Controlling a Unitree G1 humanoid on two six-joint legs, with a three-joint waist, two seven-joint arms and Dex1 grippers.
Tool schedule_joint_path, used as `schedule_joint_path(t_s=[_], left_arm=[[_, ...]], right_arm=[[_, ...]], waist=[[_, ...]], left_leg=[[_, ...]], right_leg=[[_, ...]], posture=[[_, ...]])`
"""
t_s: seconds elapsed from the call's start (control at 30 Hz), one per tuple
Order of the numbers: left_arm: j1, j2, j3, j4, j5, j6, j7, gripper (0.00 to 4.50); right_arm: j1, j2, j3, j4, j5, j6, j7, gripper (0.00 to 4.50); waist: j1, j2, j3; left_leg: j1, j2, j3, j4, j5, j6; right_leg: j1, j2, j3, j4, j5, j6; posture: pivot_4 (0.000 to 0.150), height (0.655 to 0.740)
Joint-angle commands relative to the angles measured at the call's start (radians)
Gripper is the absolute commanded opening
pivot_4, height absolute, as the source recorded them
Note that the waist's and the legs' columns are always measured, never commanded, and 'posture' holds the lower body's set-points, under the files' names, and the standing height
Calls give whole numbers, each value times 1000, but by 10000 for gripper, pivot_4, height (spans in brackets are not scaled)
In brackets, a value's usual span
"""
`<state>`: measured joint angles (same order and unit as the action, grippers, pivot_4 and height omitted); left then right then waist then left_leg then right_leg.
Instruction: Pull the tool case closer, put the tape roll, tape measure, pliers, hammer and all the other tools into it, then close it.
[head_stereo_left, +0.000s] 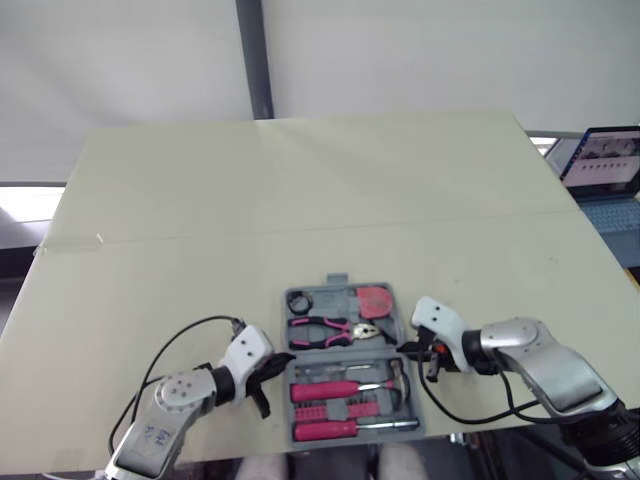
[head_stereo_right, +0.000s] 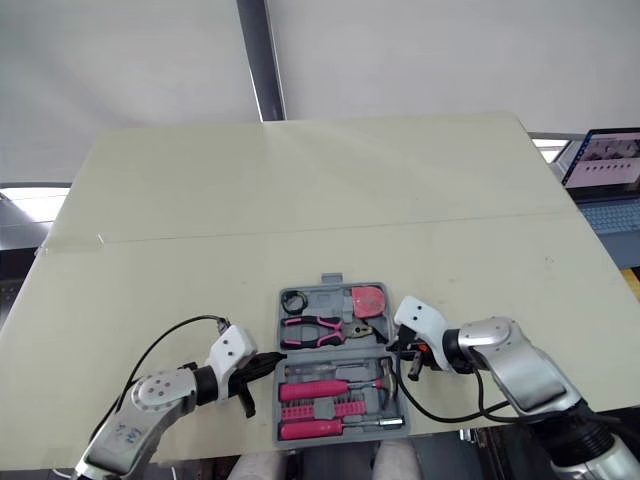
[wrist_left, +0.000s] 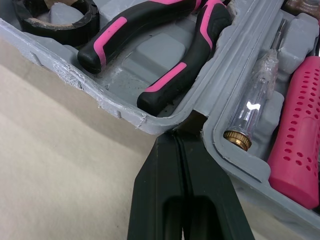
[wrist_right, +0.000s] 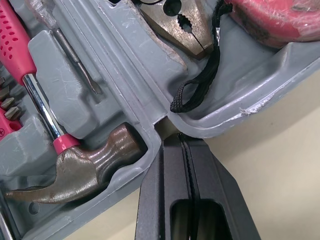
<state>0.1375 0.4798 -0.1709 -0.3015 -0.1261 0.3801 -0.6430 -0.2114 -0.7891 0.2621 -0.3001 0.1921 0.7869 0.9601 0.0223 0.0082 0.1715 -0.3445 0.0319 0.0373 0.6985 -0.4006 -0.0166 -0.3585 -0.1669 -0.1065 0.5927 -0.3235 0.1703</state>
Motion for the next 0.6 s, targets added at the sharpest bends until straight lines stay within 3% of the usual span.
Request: schedule_joint_path(t_s=[0.03,0.37,0.6], left_arm=[[33,-1,-46,-12,1,6,-15,512],[46,-2,-53,-10,13,-1,-7,512],[32,42,61,30,21,-30,24,512]], right_arm=[[12,7,30,-57,44,-2,43,0],[4,15,39,-41,39,-6,40,0],[16,-32,-24,23,26,-52,41,0]], waist=[[0,0,0],[0,0,0],[0,0,0]], left_leg=[[0,0,0,0,0,0],[0,0,0,0,0,0],[0,0,0,0,0,0]], right_leg=[[0,0,0,0,0,0],[0,0,0,0,0,0],[0,0,0,0,0,0]], posture=[[1500,7400],[1500,7400],[1500,7400]])
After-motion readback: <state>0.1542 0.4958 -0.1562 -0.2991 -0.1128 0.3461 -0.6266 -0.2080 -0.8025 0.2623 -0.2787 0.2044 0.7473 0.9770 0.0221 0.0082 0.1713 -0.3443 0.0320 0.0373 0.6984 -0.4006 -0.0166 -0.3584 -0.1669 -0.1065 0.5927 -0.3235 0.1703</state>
